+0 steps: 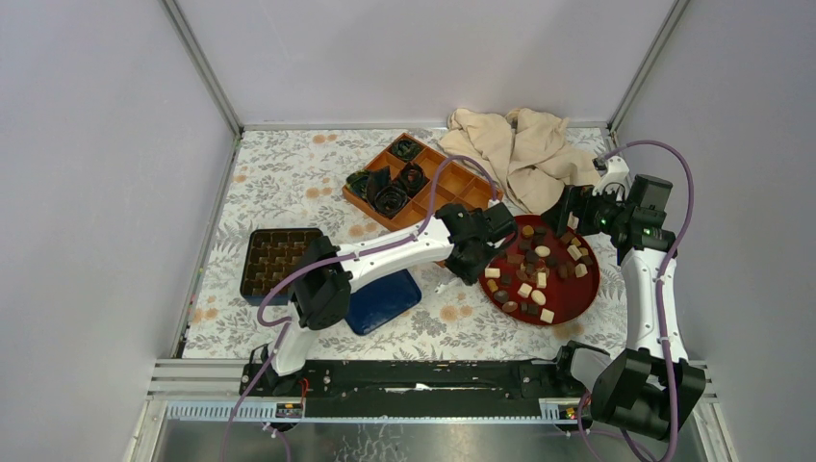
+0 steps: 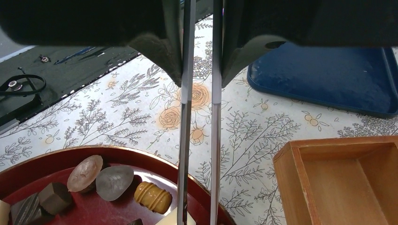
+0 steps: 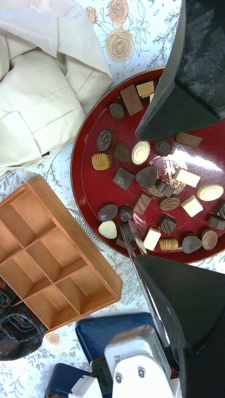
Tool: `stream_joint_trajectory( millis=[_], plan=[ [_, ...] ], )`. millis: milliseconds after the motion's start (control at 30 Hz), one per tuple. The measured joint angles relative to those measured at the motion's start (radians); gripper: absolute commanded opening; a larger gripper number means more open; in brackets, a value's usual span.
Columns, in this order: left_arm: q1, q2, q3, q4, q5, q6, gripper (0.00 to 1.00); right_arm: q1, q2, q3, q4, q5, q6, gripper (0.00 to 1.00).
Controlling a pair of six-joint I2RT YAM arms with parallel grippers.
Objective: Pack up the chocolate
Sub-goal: Pick up the fake chocolate from the plate.
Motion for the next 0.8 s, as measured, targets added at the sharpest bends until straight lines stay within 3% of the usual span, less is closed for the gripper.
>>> stream_joint_trajectory(
  millis=[367, 600, 800],
  plan=[
    [0.005, -0.052, -0.039, 0.039, 0.042, -0.001, 0.00, 0.000, -0.006, 0.000, 0.000, 0.000, 0.000, 1.00],
    [0.029, -0.283, -0.253, 0.176, 0.138, -0.041, 0.00, 0.000, -0.024, 0.000, 0.000, -0.001, 0.000, 1.00],
    [0.069, -0.516, -0.523, 0.281, 0.150, -0.098, 0.00, 0.000, -0.044, 0.000, 0.001, -0.035, 0.000, 1.00]
  ],
)
